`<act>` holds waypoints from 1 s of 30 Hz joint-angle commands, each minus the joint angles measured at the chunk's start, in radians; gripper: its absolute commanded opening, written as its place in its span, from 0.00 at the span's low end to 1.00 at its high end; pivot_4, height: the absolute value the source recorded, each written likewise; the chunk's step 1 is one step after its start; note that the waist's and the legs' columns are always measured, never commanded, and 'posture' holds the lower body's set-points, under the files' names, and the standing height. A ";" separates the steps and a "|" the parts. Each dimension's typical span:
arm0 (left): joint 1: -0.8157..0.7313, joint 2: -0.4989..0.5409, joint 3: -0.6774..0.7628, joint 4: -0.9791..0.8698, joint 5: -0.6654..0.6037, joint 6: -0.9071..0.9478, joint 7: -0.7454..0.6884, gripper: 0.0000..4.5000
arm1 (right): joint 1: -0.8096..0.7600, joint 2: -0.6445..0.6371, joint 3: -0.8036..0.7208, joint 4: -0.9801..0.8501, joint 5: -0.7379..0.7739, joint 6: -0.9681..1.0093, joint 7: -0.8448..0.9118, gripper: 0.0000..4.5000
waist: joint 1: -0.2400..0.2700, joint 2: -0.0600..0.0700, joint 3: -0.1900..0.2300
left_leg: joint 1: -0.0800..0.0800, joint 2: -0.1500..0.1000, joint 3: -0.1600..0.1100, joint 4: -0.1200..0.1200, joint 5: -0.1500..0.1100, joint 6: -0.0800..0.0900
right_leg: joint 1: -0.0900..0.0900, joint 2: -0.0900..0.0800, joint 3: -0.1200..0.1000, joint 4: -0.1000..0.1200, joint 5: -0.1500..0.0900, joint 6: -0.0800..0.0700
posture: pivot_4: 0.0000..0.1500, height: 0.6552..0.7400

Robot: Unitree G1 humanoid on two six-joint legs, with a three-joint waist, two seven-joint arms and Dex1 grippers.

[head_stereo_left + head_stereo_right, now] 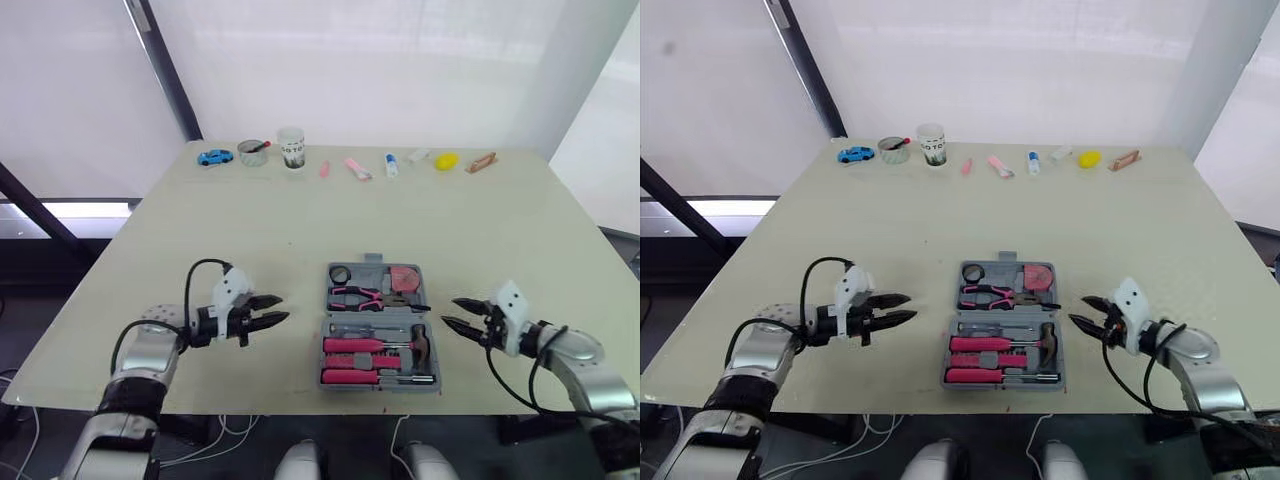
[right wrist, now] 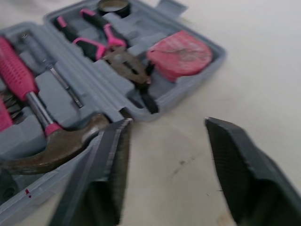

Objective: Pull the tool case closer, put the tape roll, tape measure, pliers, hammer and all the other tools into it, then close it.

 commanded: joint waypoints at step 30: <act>-0.248 -0.143 -0.117 0.421 0.181 -0.226 -0.152 0.00 | -0.169 0.055 0.129 0.246 -0.165 -0.220 0.066 0.02 | -0.004 0.000 0.000 | -0.008 0.000 -0.002 0.004 0.000 0.000 | -0.007 0.001 -0.001 0.005 0.002 0.003 | 1.00 1.00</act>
